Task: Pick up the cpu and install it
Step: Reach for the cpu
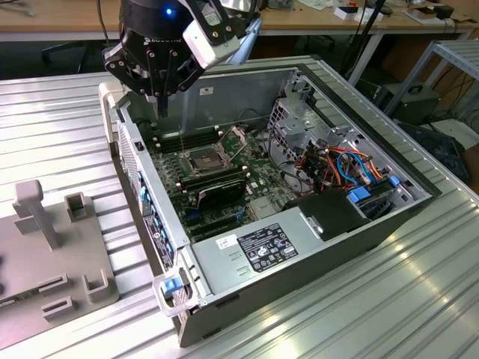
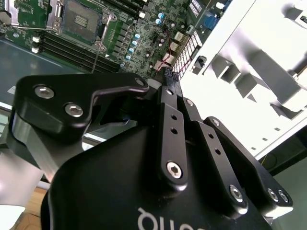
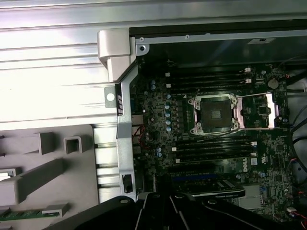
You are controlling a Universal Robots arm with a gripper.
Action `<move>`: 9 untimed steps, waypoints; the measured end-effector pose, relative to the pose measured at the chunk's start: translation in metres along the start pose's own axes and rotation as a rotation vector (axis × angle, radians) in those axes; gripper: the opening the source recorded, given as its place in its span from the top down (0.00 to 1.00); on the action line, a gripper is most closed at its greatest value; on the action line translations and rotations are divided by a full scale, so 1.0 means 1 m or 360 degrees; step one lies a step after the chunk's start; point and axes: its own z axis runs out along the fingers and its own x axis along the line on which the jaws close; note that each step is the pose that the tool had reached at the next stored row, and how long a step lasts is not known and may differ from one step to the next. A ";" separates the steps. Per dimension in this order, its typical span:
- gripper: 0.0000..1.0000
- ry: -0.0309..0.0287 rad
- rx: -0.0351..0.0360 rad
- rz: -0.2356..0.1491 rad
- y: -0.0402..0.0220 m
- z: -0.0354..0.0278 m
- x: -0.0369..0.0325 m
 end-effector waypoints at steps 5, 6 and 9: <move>0.89 0.00000 0.0000 0.0000 -0.0001 0.0000 0.0013; 0.89 -0.00001 0.0000 0.0000 -0.0001 0.0000 0.0013; 0.89 0.00000 0.0000 0.0000 -0.0002 -0.0001 0.0022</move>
